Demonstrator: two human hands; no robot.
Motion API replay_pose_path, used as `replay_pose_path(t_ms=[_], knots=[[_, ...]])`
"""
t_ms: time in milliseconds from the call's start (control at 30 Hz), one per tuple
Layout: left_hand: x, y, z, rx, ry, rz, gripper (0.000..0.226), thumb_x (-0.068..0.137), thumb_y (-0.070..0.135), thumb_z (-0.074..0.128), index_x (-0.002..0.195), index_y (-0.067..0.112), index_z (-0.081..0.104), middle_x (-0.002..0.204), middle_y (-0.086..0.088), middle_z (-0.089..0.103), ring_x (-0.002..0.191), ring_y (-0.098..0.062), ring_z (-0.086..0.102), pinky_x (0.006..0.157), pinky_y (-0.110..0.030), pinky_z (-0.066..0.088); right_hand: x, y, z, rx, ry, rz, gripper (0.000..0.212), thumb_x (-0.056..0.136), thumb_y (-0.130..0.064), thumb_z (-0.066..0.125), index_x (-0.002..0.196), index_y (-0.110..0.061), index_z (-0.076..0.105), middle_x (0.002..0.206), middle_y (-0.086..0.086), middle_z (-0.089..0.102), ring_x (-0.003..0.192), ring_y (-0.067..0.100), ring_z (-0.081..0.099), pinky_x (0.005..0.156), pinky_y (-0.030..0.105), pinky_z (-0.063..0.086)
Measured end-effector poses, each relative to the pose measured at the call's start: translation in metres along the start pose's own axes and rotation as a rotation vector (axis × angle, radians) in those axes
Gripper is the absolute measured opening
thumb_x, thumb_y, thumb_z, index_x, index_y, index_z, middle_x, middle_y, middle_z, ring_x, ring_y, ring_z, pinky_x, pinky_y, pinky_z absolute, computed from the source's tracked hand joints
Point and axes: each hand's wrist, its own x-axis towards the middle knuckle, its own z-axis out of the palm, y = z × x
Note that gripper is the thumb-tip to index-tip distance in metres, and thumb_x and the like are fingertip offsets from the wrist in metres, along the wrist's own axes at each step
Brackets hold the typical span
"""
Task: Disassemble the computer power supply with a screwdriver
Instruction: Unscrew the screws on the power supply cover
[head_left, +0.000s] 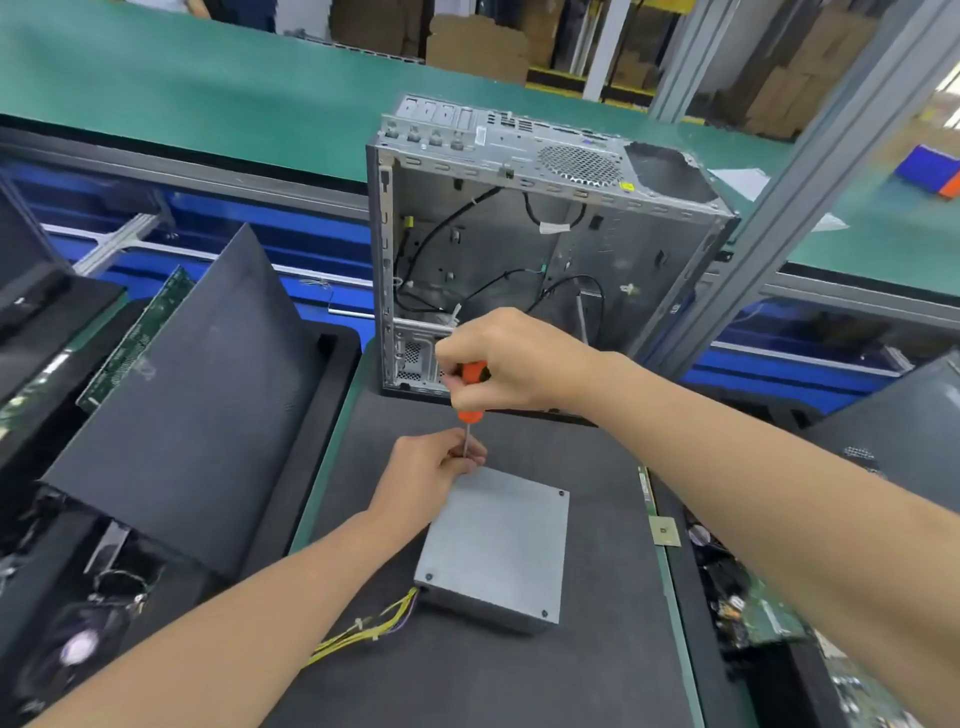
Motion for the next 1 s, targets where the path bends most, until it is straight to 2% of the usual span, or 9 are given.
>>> replay_pose_path(t_ms=[67,167,333,433,533,633,733,867,1000], knots=[[0.000,0.001,0.004,-0.006,0.040,-0.029,0.021,0.090,-0.002,0.071,0.092,0.018,0.079,0.082,0.023,0.076,0.087,0.013,0.068,0.076,-0.001,0.044,-0.003,-0.004,0.001,-0.027,0.024,0.064,0.011,0.086,-0.020,0.066,0.084,-0.011,0.060,0.067,-0.005,0.059,0.068,0.027,0.054,0.063,0.036,0.045],[0.000,0.004,0.005,-0.001,0.046,-0.051,0.022,0.090,-0.004,0.071,0.090,0.017,0.079,0.081,0.020,0.075,0.085,0.012,0.068,0.077,-0.001,0.045,0.003,-0.019,0.008,-0.229,0.098,0.390,0.027,0.082,-0.033,0.063,0.072,-0.016,0.045,0.064,-0.002,0.043,0.068,0.034,0.053,0.053,0.032,0.034],[-0.002,0.012,0.002,0.002,0.036,-0.057,0.046,0.090,-0.005,0.071,0.069,0.035,0.064,0.066,0.028,0.069,0.074,0.016,0.064,0.068,0.000,0.042,0.021,-0.040,0.029,-0.232,0.271,0.773,0.040,0.087,-0.024,0.061,0.065,-0.021,0.027,0.064,0.000,0.032,0.067,0.031,0.043,0.056,0.032,0.029],[-0.003,0.012,0.000,0.003,0.016,-0.034,0.044,0.090,-0.005,0.072,0.071,0.034,0.064,0.076,0.022,0.074,0.080,0.013,0.068,0.073,0.000,0.044,0.016,-0.030,0.034,-0.205,0.325,0.740,0.032,0.083,-0.015,0.060,0.065,-0.017,0.033,0.062,0.000,0.035,0.064,0.032,0.045,0.056,0.031,0.031],[-0.003,0.007,0.000,-0.001,0.016,-0.021,0.023,0.092,-0.004,0.071,0.090,0.019,0.075,0.091,0.010,0.078,0.089,0.010,0.070,0.080,-0.001,0.045,0.007,-0.009,0.022,-0.097,0.203,0.416,0.026,0.080,-0.019,0.064,0.063,-0.020,0.045,0.056,-0.002,0.042,0.063,0.032,0.045,0.059,0.031,0.036],[-0.003,0.004,0.003,0.014,0.039,-0.003,0.016,0.092,0.000,0.072,0.096,0.014,0.078,0.094,0.012,0.079,0.090,0.013,0.068,0.081,0.000,0.043,0.002,0.010,0.005,0.003,0.068,0.060,0.014,0.076,-0.018,0.066,0.067,-0.012,0.058,0.059,0.000,0.056,0.062,0.028,0.048,0.058,0.033,0.040],[-0.003,0.003,0.005,0.014,0.065,0.000,0.015,0.092,0.001,0.073,0.093,0.015,0.079,0.093,0.013,0.079,0.091,0.009,0.069,0.081,-0.002,0.045,0.004,0.016,0.000,-0.001,0.020,-0.060,0.012,0.075,-0.016,0.069,0.070,-0.009,0.059,0.061,0.000,0.057,0.061,0.025,0.048,0.058,0.033,0.041],[-0.003,0.004,0.005,0.017,0.093,-0.007,0.016,0.090,-0.002,0.074,0.091,0.013,0.079,0.088,0.013,0.079,0.088,0.005,0.071,0.080,-0.006,0.048,0.001,-0.002,0.012,-0.186,0.124,0.086,0.018,0.083,-0.027,0.064,0.083,-0.016,0.050,0.058,-0.005,0.048,0.061,0.028,0.050,0.051,0.029,0.027],[-0.005,0.010,0.005,0.004,0.082,-0.028,0.020,0.091,-0.003,0.072,0.086,0.016,0.077,0.084,0.015,0.076,0.085,0.009,0.070,0.080,-0.007,0.051,0.006,-0.033,0.024,-0.380,0.261,0.558,0.028,0.086,-0.037,0.063,0.082,-0.020,0.041,0.062,-0.002,0.023,0.064,0.031,0.042,0.057,0.033,0.027]])
